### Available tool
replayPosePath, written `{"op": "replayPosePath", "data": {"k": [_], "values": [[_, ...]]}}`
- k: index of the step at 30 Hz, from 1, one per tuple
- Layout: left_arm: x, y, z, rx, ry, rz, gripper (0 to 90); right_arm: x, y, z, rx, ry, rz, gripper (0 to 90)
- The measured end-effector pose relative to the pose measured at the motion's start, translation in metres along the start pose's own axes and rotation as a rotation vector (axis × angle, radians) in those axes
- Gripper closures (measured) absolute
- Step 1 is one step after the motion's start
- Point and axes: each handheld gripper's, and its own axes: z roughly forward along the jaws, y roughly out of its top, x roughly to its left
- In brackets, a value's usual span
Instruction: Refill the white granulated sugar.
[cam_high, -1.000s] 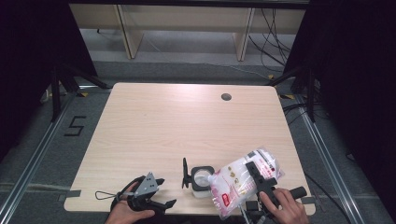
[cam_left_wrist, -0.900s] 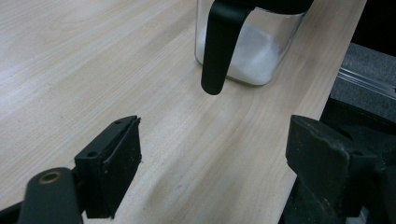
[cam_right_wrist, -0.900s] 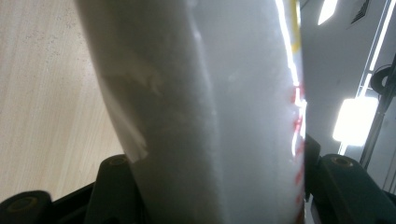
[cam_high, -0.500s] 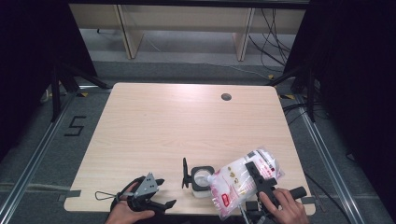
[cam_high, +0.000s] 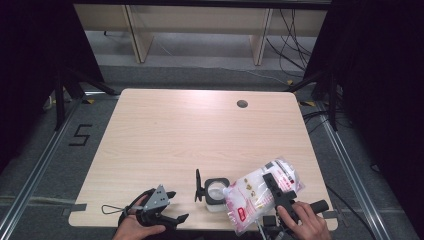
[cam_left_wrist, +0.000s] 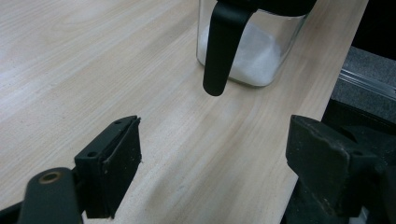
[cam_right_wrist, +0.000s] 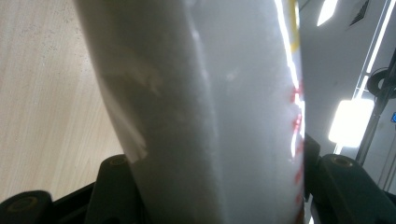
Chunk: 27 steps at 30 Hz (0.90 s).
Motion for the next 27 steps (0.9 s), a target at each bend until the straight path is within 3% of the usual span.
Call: {"op": "replayPosePath", "data": {"k": [1, 11, 15, 18, 21, 24, 25, 27], "values": [[-0.0008, -0.0002, 0.0001, 0.002, -0.002, -0.014, 17.7, -0.0001, 0.0000, -0.0001, 0.000, -0.001, -0.001, 46.7], [-0.0002, 0.0002, 0.0001, -0.014, -0.007, 0.001, 17.6, 0.0007, -0.0007, -0.0011, 0.010, 0.002, 0.012, 46.8], [-0.0017, -0.0009, -0.0006, 0.001, -0.006, -0.010, 17.6, -0.0012, -0.0007, -0.0009, 0.003, -0.002, -0.009, 46.8], [-0.0001, 0.0003, 0.0001, -0.011, -0.008, 0.004, 17.7, -0.0015, -0.0006, -0.0010, 0.003, -0.002, -0.010, 46.8], [-0.0025, -0.0010, 0.0001, -0.009, -0.009, -0.023, 17.7, -0.0011, -0.0006, -0.0007, 0.005, 0.004, -0.008, 46.8], [-0.0005, 0.0001, 0.0002, -0.008, -0.006, -0.004, 17.7, 0.0003, -0.0004, -0.0016, 0.015, 0.004, 0.003, 46.8], [0.0003, -0.0001, -0.0005, 0.010, -0.002, 0.002, 17.6, -0.0021, -0.0002, -0.0018, 0.011, -0.005, -0.018, 46.8], [-0.0025, -0.0012, 0.0007, -0.006, -0.002, -0.020, 17.7, -0.0033, 0.0000, -0.0019, 0.009, -0.004, -0.018, 46.9]]}}
